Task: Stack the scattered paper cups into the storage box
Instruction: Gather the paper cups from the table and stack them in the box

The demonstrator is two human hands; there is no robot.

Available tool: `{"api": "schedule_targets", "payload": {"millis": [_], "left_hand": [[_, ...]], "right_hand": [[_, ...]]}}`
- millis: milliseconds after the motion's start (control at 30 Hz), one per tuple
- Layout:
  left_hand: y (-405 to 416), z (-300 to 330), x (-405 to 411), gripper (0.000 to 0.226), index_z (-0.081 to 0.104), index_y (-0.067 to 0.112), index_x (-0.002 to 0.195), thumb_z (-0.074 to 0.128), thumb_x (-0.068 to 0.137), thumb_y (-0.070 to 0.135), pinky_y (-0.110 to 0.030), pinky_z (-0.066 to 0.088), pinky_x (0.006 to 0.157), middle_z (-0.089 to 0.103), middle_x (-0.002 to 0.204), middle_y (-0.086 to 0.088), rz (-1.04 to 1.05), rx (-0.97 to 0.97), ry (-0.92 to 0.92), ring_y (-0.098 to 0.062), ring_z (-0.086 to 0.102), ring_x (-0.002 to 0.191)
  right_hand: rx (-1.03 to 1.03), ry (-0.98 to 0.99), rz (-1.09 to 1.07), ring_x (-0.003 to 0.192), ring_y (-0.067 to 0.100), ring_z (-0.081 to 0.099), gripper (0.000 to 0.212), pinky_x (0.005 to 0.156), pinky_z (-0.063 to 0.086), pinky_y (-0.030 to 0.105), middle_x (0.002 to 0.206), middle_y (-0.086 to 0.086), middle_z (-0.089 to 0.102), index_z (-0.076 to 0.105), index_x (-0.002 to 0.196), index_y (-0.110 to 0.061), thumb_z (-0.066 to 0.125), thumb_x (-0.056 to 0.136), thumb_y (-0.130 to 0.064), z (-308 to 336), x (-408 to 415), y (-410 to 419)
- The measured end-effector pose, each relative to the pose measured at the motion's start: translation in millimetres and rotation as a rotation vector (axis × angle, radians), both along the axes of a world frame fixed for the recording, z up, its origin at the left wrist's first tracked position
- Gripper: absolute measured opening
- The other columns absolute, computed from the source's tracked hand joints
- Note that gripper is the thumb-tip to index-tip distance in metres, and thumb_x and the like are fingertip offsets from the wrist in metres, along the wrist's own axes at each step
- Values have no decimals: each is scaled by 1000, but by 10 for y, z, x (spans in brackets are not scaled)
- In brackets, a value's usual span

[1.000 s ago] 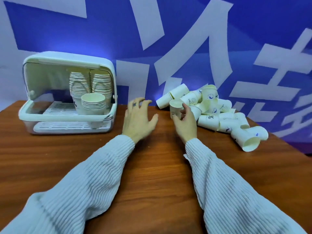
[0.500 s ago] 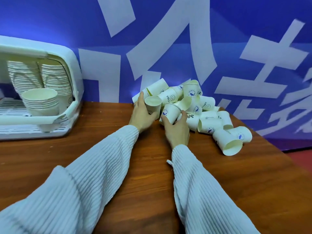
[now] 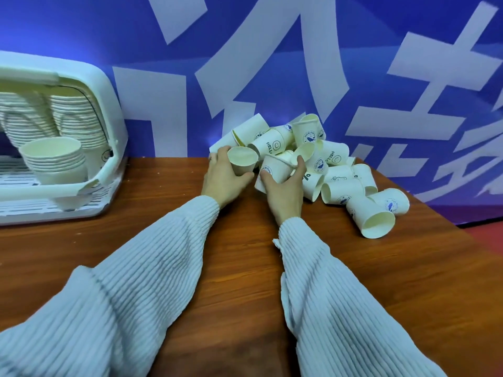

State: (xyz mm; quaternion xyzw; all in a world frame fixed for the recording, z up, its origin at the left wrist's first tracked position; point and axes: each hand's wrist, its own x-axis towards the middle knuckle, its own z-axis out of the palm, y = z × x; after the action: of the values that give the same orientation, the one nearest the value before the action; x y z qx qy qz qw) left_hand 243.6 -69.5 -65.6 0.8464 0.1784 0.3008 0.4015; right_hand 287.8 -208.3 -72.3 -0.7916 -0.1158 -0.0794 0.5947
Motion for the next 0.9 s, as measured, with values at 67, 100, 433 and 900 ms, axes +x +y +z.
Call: {"api": "schedule_targets", "payload": {"millis": [67,100,433,900], "left_hand": [[68,74,-156,75,40,21,139,78,77,41,-41,44,102,43,130,-6,2,8,-8,-27,50,120],[111,127,-259,73,42,21,137,78,77,41,-39,44,98,43,128,-5,3,12,-18,-25,51,116],[659,696,-1373,74,43,20,138,79,75,37,-33,44,99,60,131,-2,102,41,-183,-24,56,122],[1770,970,-2910,71,42,22,138,78,78,32,-37,47,102,54,131,1,448,-133,-491,-18,55,118]], "right_hand": [[61,-28,35,142,21,43,94,103,35,27,158,4,40,18,161,-34,76,86,-38,74,-121,23],[72,-41,63,143,19,41,94,107,35,28,159,3,39,20,161,-32,77,86,-37,112,-198,49],[32,-174,250,131,17,51,90,109,45,36,146,-1,52,33,153,-25,83,79,-39,613,-897,541],[-141,-309,578,129,24,55,86,110,45,47,143,5,56,39,150,-22,83,78,-40,1218,-1847,2097]]}}
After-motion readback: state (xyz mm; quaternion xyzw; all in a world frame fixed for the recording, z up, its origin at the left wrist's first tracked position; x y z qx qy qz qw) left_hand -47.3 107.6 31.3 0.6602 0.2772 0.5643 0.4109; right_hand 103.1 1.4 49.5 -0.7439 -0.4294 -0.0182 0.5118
